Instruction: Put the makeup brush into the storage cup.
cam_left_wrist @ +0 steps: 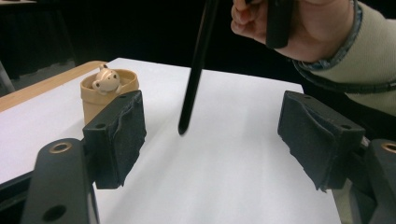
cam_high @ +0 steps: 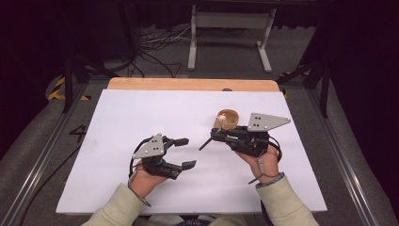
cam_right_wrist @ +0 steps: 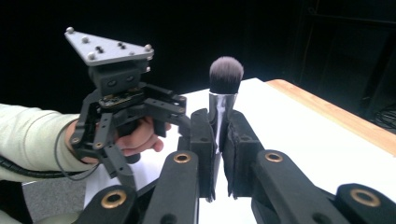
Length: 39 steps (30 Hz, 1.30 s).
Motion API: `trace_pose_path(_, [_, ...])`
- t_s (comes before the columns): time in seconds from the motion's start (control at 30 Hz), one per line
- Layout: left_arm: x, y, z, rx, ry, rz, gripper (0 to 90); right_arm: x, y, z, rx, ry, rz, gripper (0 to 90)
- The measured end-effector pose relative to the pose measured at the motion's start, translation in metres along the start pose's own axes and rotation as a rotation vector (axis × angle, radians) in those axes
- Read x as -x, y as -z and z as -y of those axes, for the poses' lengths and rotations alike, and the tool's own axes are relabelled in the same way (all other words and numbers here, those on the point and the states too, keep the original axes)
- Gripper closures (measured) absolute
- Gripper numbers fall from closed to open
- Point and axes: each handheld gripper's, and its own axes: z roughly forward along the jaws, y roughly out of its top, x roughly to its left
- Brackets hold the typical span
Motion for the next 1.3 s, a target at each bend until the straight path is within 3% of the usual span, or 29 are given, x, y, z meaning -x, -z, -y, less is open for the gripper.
trace_pose_path(0.3, [-0.003, 0.003, 0.001, -0.006, 0.008, 0.004, 19.6, 0.013, 0.010, -0.013, 0.001, -0.003, 0.046, 83.6])
trace_pose_path(0.57, [-0.008, 0.006, 0.003, -0.002, 0.071, -0.007, 10.7, 0.030, 0.021, -0.021, -0.005, -0.019, 0.115, 83.6])
trace_pose_path(1.3, [-0.011, 0.008, 0.004, -0.013, 0.078, -0.050, 3.0, 0.069, 0.037, -0.032, -0.022, -0.061, 0.247, 83.5])
